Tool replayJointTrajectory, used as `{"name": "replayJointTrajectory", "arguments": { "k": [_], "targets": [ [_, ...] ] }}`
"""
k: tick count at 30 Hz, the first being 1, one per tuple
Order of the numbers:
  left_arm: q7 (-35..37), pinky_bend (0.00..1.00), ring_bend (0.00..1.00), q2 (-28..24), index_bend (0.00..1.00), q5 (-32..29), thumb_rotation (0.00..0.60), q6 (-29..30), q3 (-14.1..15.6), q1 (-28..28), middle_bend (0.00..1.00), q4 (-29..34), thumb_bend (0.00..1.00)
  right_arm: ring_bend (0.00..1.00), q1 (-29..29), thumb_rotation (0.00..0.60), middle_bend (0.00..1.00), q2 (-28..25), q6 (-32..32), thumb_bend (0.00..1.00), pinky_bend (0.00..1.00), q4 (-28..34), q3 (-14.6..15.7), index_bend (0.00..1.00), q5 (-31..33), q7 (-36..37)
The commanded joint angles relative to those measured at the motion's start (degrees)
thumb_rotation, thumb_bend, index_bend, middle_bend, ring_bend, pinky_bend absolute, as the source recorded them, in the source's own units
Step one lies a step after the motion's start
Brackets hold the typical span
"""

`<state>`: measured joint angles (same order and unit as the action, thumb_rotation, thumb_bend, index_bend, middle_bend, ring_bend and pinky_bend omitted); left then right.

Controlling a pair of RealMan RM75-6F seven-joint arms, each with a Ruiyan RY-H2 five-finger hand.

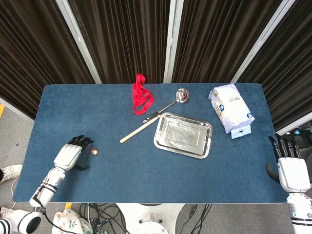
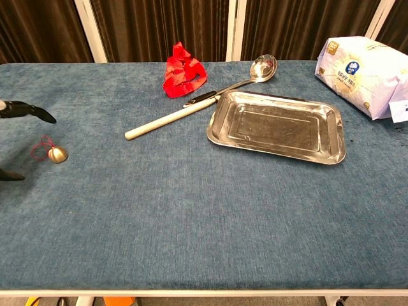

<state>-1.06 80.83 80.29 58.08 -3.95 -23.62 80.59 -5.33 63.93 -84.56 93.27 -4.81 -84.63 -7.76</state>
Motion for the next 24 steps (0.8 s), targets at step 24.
{"name": "replayJointTrajectory", "arguments": {
  "k": [24],
  "targets": [
    [0.37,0.11,0.03,3.49,0.41,-3.66,0.6,-2.05,-1.01,-3.63,0.19,-4.81,0.3,0.0,-0.15,0.6,0.0,0.91,0.95,0.3,0.0,-1.75,0.13,0.0,0.81,1.3]
  ]
}}
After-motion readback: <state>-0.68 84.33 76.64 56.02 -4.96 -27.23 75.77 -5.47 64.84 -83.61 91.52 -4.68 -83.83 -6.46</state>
